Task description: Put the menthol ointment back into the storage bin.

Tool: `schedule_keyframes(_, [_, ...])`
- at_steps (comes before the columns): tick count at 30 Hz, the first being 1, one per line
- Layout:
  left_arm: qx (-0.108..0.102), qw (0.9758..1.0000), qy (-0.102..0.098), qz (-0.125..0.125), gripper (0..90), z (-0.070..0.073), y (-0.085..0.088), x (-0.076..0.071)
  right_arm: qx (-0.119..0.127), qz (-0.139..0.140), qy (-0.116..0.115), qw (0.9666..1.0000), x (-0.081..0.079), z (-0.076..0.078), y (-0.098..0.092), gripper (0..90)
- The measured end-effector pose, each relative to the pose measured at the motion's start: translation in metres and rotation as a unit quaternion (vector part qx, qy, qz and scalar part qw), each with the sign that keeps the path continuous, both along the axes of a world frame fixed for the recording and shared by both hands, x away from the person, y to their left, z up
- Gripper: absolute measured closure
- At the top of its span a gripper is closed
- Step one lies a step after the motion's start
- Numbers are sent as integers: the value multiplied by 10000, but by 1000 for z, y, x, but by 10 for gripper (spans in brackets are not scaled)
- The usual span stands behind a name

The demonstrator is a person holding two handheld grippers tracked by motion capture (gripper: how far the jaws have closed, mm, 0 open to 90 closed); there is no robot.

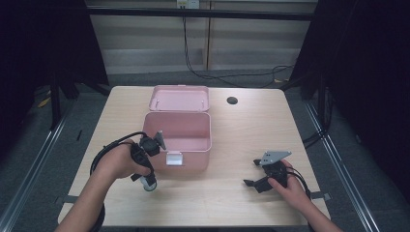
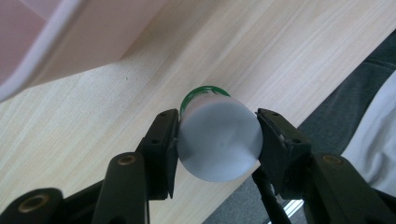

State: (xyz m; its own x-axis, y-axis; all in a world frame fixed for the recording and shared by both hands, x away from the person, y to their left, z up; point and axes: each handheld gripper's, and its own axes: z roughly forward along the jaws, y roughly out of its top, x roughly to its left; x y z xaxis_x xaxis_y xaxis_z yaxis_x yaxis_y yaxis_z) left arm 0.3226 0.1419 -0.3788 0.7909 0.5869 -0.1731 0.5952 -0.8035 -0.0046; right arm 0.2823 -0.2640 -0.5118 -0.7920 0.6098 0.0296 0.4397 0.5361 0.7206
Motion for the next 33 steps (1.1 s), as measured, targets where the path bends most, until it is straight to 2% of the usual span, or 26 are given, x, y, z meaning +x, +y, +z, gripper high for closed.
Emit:
schedule_keyframes(4, [-20, 10000, -1, 54, 505, 10, -2, 1, -4, 6, -6, 10000, 0, 0, 0, 99])
schedule_keyframes(11, [-51, 9999, 71, 96, 505, 19, -3, 5, 0, -2, 2, 10000, 0, 0, 0, 99])
schedule_keyframes(14, [63, 9999, 72, 135, 505, 24, -4, 9, 2, -1, 2, 10000, 0, 0, 0, 99])
schedule_keyframes(18, [72, 9996, 26, 279, 505, 32, -3, 14, 0, -4, 3, 10000, 0, 0, 0, 99])
schedule_keyframes(25, [65, 9989, -3, 472, 506, 52, -1, 21, -8, 0, 11, 10000, 0, 0, 0, 99])
schedule_keyframes(33, [43, 9988, -49, 477, 506, 75, -7, 24, -7, 0, 8, 10000, 0, 0, 0, 99])
